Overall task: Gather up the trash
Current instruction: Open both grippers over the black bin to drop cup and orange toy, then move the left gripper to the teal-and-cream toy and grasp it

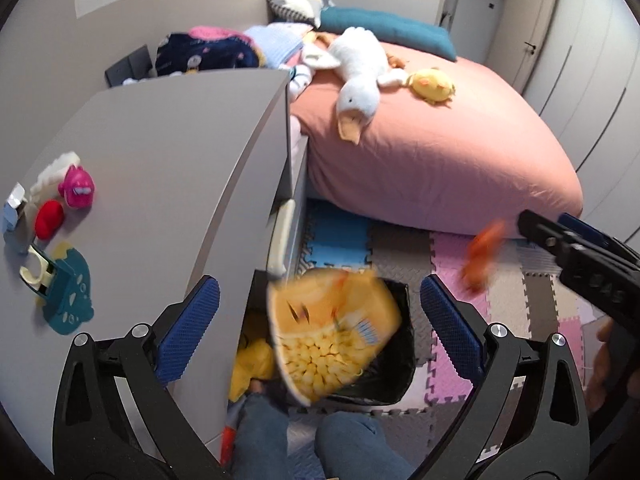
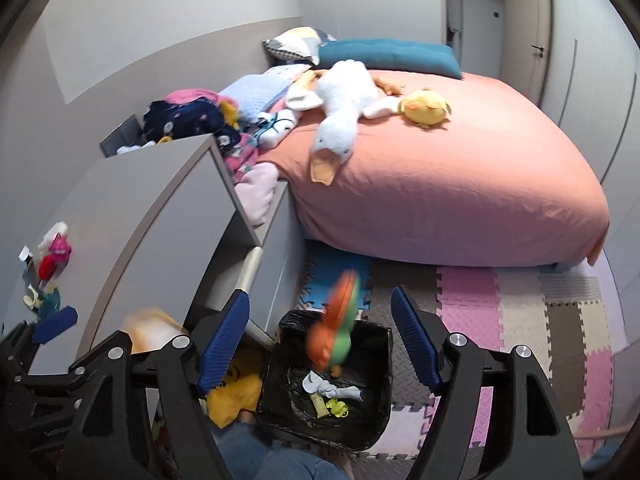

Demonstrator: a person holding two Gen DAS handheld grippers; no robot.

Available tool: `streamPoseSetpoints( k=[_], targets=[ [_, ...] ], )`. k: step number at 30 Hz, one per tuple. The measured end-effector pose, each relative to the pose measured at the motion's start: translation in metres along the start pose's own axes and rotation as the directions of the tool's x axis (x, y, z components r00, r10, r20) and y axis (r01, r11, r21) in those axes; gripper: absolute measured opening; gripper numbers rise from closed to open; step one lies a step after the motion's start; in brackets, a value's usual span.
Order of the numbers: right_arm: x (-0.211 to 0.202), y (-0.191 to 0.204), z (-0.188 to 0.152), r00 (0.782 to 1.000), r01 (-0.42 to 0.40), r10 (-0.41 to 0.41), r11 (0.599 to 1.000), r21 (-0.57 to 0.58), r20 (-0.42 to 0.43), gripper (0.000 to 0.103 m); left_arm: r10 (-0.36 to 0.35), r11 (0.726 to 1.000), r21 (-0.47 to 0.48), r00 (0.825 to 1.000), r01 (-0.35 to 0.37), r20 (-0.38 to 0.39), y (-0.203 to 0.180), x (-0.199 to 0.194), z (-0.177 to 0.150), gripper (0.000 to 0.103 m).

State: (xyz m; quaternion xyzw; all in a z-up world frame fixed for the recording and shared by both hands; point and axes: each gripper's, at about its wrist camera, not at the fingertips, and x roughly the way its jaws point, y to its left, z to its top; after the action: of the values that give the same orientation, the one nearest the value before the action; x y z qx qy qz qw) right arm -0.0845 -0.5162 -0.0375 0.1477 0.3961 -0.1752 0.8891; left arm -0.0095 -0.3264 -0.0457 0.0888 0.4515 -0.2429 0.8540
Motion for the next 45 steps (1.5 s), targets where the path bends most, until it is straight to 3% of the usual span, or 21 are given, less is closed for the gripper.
streamPoseSetpoints(
  k=[12,17,29,35,45],
  targets=[
    [0.004,0.006,0.0,1.0,0.004,-0.004,1.0,0.001,0.015,0.076,0.033,0.998,-0.046,0.999,-0.032,0.023,0.023,-0.008,-0.004,0.097],
    [0.001,0.015,-0.001,0.998,-0.055,0.055,0.998,-0.013,0.029,0.076,0.068,0.995,-0.074,0.997,-0.066,0.031,0.034,-0.013,-0.006,0.097],
    [0.001,0.044,0.0,0.993,-0.11,0.112,0.993,-0.045,0.034,0.079,0.182,0.961,-0.218,0.982,-0.167,0.052,0.078,-0.027,-0.009,0.097],
    [0.003,0.059,0.0,0.989,-0.145,0.147,0.988,-0.061,0.029,0.079,0.261,0.924,-0.301,0.964,-0.236,0.044,0.101,-0.028,-0.013,0.097],
    [0.012,0.075,0.0,0.985,-0.17,0.172,0.981,-0.091,0.008,0.079,0.414,0.802,-0.478,0.91,-0.358,0.012,0.148,-0.021,-0.009,0.092]
  ],
)
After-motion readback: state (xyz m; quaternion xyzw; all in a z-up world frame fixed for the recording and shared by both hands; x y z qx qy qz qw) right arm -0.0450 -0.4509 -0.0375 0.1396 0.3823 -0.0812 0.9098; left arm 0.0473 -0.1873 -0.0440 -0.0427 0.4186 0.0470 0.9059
